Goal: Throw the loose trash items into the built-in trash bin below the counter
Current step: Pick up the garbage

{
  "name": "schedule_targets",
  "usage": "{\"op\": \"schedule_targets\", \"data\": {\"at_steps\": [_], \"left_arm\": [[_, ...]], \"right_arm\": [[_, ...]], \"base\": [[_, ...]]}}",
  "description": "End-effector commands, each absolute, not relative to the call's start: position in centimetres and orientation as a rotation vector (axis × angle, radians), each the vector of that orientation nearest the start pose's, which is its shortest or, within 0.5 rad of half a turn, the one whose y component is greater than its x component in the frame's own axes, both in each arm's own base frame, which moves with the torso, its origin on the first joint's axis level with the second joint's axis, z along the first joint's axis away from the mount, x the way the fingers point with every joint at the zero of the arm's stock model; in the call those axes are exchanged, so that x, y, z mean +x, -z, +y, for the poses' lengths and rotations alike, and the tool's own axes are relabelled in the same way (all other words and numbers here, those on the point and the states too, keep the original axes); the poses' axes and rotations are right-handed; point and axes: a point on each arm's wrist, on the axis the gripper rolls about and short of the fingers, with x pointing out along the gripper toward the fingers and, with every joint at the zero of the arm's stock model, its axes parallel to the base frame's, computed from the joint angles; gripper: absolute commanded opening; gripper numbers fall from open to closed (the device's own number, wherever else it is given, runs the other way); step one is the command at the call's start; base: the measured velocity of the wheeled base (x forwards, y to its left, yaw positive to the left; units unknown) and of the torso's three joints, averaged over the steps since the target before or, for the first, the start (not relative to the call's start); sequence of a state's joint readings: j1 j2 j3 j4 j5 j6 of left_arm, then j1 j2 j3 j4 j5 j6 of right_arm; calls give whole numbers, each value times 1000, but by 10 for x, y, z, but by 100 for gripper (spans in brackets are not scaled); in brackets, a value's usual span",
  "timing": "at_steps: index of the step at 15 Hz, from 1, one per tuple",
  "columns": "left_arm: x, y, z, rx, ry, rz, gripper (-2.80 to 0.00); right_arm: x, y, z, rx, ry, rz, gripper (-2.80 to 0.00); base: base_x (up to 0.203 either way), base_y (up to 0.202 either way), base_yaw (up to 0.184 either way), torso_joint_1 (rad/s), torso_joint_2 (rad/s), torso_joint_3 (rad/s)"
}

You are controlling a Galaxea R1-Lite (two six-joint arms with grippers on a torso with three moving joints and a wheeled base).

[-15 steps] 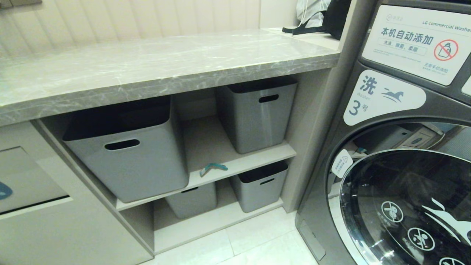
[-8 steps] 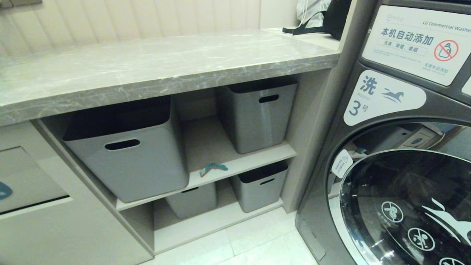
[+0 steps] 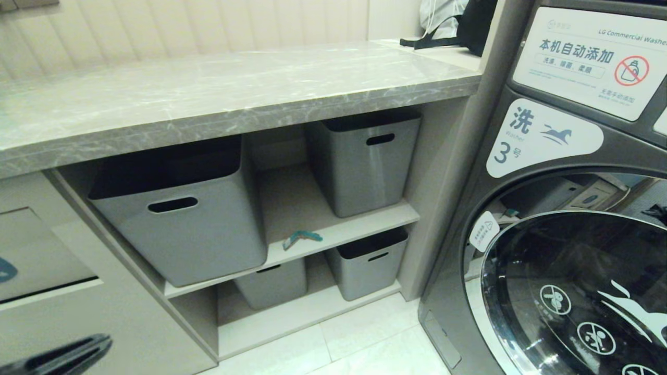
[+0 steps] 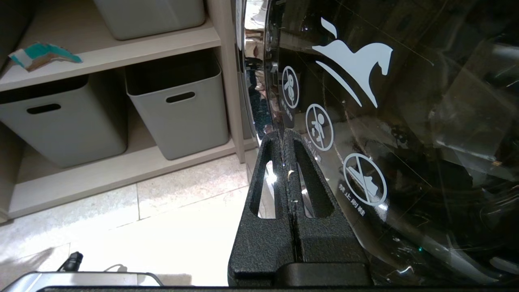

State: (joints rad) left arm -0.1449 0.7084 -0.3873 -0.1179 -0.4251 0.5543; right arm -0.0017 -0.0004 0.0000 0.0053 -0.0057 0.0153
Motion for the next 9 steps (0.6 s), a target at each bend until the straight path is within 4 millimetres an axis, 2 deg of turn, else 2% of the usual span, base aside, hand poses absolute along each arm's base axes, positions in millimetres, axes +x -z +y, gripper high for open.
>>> {"op": "schedule_targets", "data": {"at_steps": [1,5,9], "left_arm": [[96,-188,-31,544,724,112,-280],[147,-180,-58,703,842,36,-280],[172,-165,-73,858,922,39,-280]], "right_arm": [[-23,-75,0,15,8,6,-280],[-23,-75,0,15,8,5,-280],[-23,-75,0,15,8,5,-280]], "base": [[0,0,0,0,0,0],[0,0,0,0,0,0],[0,0,0,0,0,0]]}}
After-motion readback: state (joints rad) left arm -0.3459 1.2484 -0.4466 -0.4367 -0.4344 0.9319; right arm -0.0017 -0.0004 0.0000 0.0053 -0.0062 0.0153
